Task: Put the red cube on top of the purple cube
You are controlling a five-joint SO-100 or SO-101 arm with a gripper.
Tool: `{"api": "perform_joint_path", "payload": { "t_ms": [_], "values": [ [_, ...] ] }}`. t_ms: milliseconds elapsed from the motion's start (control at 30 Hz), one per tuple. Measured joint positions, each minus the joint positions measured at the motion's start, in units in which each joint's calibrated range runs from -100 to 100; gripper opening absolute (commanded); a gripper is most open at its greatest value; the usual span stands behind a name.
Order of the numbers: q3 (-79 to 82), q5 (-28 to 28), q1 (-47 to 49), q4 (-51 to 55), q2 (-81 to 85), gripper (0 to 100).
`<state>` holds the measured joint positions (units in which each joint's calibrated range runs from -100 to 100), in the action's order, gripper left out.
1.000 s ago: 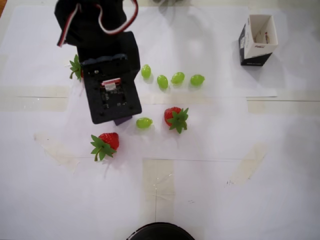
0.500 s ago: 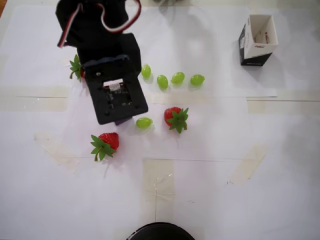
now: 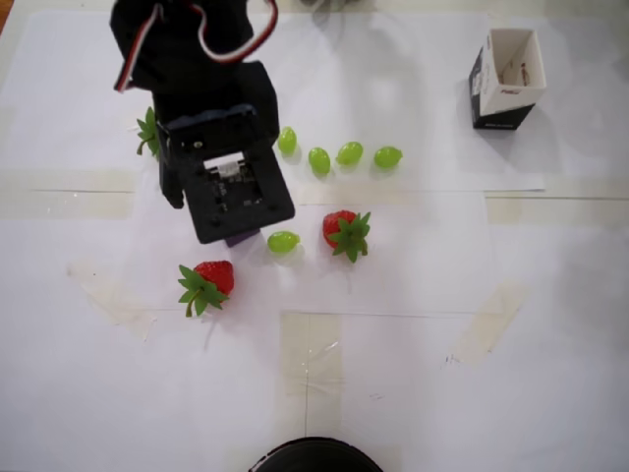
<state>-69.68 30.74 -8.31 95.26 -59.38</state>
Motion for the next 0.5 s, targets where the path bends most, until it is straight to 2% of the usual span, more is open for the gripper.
{"api": "perform_joint_path", "payload": {
  "t_ms": [500],
  "values": [
    [-1.36, 0.39, 1.72, 3.24, 0.0, 39]
  ]
}}
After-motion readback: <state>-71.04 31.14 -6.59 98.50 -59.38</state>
